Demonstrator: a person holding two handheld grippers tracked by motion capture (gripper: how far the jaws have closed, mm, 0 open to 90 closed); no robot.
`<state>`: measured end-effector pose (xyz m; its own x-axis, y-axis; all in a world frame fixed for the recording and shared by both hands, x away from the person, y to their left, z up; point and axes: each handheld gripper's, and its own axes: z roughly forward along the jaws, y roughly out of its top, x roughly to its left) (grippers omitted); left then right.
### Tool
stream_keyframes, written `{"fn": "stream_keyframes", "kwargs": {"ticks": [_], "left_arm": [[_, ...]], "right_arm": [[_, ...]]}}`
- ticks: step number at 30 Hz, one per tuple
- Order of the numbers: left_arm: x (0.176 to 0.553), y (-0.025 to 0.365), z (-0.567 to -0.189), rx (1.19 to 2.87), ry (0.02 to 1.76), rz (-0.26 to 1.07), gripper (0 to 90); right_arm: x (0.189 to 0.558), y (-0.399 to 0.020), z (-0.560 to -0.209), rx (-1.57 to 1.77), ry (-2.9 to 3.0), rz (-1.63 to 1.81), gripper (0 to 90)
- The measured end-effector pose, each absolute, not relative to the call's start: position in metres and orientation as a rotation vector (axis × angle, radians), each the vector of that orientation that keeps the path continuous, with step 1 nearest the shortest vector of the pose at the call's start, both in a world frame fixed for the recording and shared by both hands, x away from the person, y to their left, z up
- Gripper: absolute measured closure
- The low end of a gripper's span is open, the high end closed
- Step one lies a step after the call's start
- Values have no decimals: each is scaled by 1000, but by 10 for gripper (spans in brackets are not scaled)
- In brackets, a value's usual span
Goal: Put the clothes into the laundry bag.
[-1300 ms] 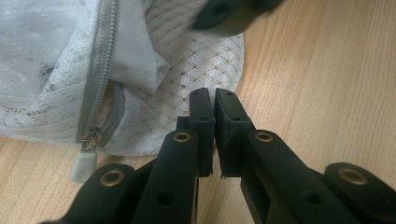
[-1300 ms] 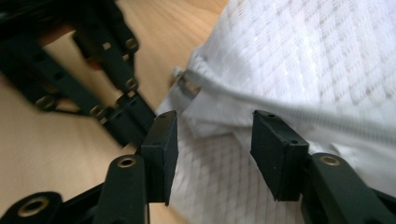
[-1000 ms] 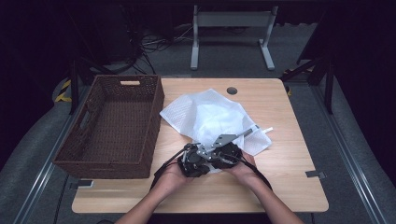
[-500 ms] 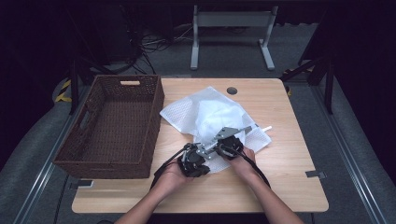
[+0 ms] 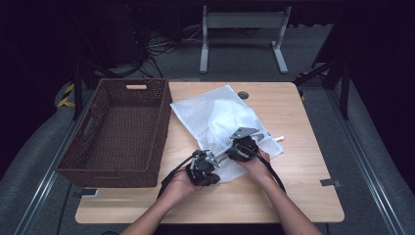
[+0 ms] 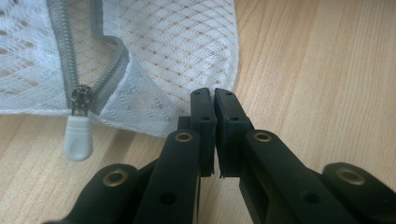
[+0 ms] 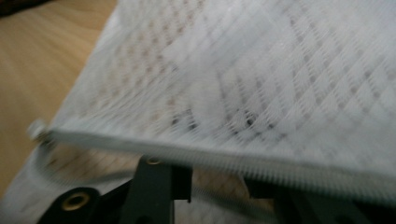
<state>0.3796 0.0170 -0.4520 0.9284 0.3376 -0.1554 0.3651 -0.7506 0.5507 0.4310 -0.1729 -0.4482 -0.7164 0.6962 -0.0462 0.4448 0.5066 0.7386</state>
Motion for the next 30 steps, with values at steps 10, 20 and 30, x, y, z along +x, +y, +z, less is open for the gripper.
{"fn": "stream_keyframes", "kwargs": {"ticks": [10,20,30], "left_arm": [[380,17,-452,2481,512,-64,874],[381,17,-452,2480,511,-77,873],[381,17,-452,2480,514,-77,872]], "right_arm": [[392,-235,-424,991,2394,1042,453],[426,-259,-445,1229,2345,961,209],[433,-251,-454,1188,2355,943,571]]}}
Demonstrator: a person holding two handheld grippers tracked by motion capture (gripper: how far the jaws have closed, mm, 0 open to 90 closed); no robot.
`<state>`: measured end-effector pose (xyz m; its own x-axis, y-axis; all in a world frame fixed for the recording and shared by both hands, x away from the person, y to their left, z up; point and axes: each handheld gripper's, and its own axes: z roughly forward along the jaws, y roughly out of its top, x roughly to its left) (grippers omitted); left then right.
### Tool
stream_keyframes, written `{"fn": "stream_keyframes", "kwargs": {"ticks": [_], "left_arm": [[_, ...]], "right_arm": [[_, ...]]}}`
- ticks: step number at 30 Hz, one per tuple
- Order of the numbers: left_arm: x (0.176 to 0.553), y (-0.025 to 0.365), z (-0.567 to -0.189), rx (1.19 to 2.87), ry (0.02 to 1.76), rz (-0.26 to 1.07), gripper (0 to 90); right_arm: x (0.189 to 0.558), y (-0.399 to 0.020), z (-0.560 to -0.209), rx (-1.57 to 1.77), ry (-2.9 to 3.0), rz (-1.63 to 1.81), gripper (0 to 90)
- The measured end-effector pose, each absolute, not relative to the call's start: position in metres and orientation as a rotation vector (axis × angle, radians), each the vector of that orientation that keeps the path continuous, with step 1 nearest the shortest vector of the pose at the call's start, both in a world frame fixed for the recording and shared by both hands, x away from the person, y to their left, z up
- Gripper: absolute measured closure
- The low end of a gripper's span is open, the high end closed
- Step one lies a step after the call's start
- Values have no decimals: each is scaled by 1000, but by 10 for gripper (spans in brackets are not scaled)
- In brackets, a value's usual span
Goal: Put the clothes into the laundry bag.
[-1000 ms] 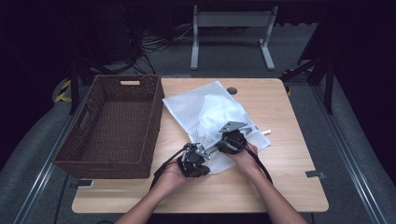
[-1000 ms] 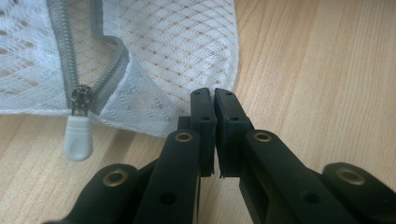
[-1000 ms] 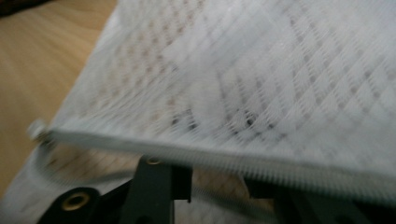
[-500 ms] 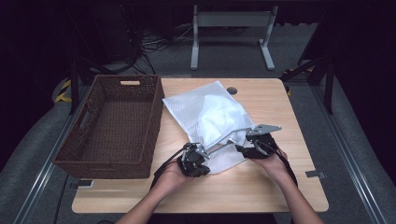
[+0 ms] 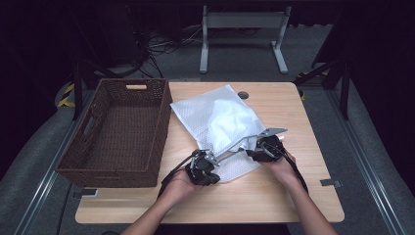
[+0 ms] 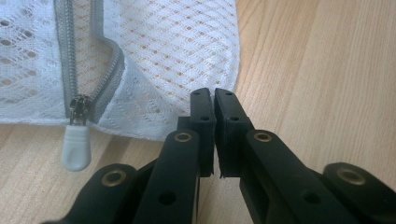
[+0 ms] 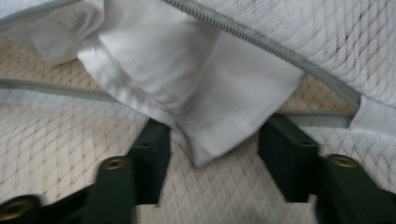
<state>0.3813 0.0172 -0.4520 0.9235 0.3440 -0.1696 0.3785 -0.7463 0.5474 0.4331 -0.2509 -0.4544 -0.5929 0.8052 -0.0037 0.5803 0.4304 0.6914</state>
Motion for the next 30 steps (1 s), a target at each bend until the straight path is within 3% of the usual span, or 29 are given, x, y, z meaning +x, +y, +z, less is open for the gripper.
{"fn": "stream_keyframes", "kwargs": {"ticks": [2,6,16,30], "left_arm": [[382,17,-452,2482,513,-80,872],[382,17,-452,2479,513,-83,873],[382,17,-452,2476,516,-104,873],[382,17,-452,2484,493,-120,874]], "right_arm": [[434,-249,-454,1179,2348,961,708],[433,-240,-451,1114,2362,1007,857],[432,-204,-436,1039,2358,1181,868],[473,-174,-453,1110,2259,1119,871]]}}
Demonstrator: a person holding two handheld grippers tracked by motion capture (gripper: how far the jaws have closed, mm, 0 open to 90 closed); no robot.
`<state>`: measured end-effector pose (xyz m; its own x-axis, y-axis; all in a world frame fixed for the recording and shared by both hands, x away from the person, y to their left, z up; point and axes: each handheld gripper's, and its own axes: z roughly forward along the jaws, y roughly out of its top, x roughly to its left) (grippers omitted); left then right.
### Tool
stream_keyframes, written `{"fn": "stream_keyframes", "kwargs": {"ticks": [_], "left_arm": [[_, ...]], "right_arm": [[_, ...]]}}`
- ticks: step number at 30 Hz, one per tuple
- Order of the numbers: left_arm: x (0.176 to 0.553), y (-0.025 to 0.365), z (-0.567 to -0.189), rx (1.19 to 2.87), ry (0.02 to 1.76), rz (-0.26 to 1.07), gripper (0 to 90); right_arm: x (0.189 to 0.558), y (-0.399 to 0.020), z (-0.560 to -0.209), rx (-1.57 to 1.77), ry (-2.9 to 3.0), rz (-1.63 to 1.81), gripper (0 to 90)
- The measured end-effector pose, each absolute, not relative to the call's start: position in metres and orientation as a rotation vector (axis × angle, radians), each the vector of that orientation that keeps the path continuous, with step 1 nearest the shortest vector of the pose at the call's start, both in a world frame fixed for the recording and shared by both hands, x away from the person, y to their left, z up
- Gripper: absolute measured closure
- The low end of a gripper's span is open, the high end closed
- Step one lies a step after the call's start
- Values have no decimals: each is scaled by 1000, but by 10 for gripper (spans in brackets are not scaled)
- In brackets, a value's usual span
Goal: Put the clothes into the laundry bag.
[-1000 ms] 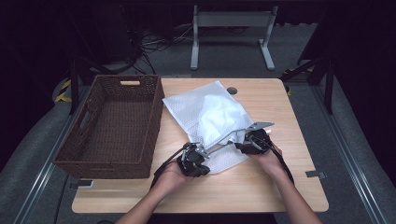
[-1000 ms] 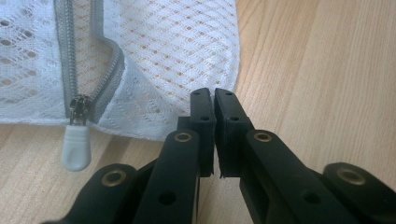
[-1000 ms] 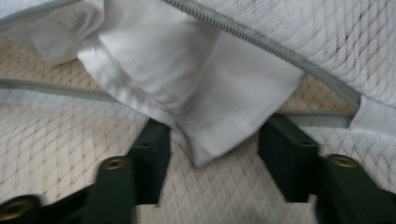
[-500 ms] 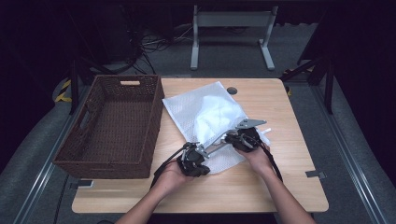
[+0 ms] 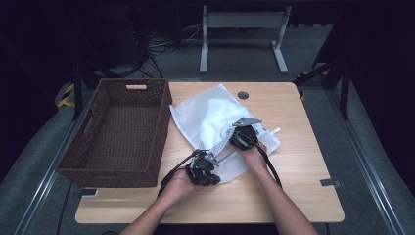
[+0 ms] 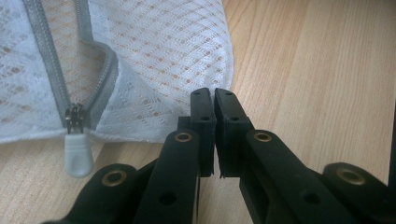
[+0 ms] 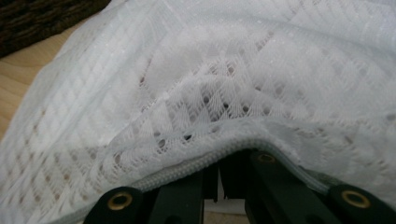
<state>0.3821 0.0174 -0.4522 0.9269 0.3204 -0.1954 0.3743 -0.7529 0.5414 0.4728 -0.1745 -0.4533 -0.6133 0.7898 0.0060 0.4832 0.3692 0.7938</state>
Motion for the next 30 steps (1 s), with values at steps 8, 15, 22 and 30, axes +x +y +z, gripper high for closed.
{"fn": "stream_keyframes", "kwargs": {"ticks": [8,15,22,30], "left_arm": [[383,17,-452,2482,488,-116,874],[383,17,-453,2474,497,-124,874],[383,17,-453,2474,503,-126,873],[383,17,-453,2475,504,-132,873]], "right_arm": [[474,-175,-451,1095,2260,1094,796],[452,-196,-443,1081,2350,1058,565],[429,-228,-424,1074,2382,1064,509],[426,-270,-419,1115,2348,1060,760]]}}
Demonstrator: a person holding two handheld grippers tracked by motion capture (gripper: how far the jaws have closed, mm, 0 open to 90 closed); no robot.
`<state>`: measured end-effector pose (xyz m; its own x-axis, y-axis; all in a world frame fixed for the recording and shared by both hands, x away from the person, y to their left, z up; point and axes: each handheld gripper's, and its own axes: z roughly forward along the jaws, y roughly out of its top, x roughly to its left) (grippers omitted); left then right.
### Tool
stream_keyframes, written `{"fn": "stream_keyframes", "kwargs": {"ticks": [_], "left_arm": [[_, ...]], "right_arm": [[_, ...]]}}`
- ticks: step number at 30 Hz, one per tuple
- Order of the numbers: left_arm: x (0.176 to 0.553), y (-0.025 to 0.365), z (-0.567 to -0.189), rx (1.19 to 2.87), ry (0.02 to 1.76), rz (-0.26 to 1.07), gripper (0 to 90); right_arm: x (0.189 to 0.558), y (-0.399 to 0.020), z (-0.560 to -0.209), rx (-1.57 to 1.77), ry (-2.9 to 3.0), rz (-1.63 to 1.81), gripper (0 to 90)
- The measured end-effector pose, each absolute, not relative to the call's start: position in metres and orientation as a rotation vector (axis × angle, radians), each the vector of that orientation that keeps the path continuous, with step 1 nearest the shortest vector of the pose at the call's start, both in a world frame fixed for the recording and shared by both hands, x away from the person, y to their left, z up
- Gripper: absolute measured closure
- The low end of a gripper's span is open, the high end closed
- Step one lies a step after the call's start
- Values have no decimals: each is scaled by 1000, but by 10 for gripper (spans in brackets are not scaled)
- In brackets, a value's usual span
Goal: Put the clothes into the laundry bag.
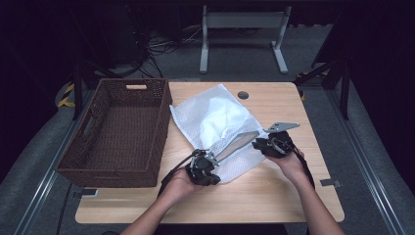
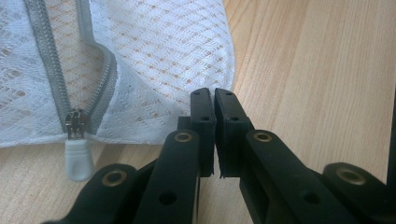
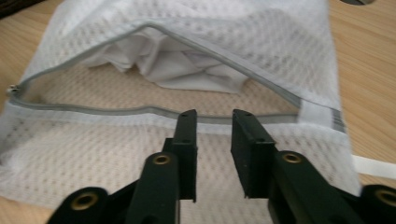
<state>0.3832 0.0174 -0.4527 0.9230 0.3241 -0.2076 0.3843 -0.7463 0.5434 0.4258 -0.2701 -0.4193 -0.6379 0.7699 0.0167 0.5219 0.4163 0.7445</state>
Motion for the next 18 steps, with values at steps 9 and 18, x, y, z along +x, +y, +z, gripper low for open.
{"fn": "stream_keyframes", "kwargs": {"ticks": [9,18], "left_arm": [[384,18,-453,2471,503,-142,873],[384,18,-453,2469,503,-145,873]], "right_arm": [[453,-290,-424,1172,2228,1014,897],[493,-284,-431,1218,2250,933,900]]}}
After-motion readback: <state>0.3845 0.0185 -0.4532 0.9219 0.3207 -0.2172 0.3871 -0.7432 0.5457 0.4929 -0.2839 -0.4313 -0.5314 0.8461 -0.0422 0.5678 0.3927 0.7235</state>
